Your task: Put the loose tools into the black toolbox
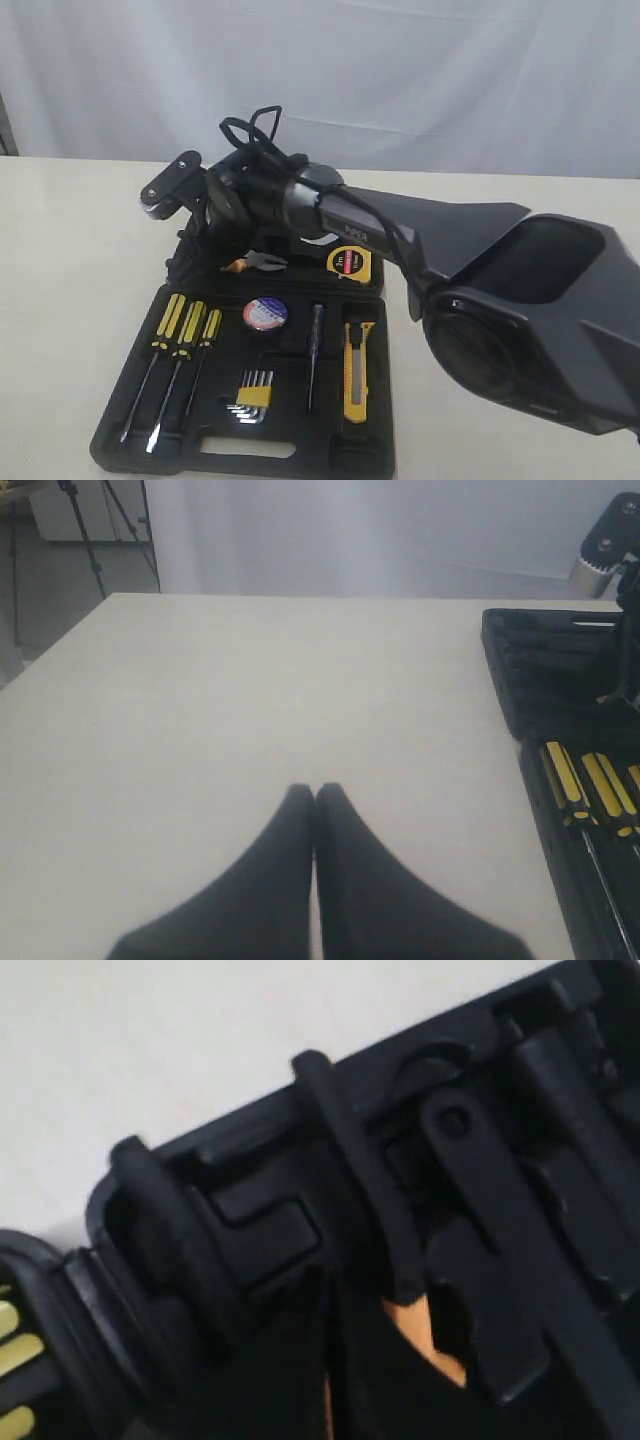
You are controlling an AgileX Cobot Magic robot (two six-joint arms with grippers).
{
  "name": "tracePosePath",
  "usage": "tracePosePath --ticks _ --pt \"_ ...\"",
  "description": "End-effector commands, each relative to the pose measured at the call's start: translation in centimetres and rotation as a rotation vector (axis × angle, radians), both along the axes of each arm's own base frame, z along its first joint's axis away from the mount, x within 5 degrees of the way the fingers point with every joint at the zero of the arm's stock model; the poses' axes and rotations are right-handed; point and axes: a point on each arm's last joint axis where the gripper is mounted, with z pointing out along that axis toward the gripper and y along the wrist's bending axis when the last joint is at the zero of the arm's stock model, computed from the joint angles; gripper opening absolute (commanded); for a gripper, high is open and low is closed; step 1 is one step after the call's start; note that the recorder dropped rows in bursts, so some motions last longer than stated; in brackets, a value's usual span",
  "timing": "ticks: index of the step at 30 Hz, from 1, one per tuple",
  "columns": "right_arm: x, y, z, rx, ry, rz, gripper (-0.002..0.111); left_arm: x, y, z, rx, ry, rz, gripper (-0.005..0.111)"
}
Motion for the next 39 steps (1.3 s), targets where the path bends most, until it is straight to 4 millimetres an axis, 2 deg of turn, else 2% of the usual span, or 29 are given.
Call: tracePosePath --ticks 1,11,20,25,32,35,39 --pt "-0.2 -1.0 -0.3 -0.052 0.049 -0.048 -0.001 0.0 -0.1 0.0 -0.011 -0.009 -0.005 0.000" --pt "0.4 -0.2 2.1 0.029 -0.088 -0.013 -0.001 0.0 -0.1 0.0 -0.011 -0.009 -0.005 0.000" --pt "0.3 0.6 2.9 0.106 -0.101 0.039 -0.001 0.0 -0.1 0.0 -0.011 -0.009 -0.005 0.000" --pt "0.5 0.8 1.4 0.127 -0.091 0.034 -0.001 0.0 -0.1 0.0 -0.011 -0.009 -0.005 0.000" --pt "0.2 0.4 -2.4 0.080 0.028 0.015 -0.001 0.0 -0.1 0.0 -0.011 -0.009 -0.005 0.000" --pt "0.1 -0.4 -2.7 0.046 0.071 -0.003 -0.001 0.0 -0.1 0.0 -0.011 -0.009 -0.005 0.000" --pt "0.0 -2.0 -2.1 -0.013 0.109 -0.023 -0.001 0.0 -0.1 0.0 -0.011 -0.009 -0.005 0.000"
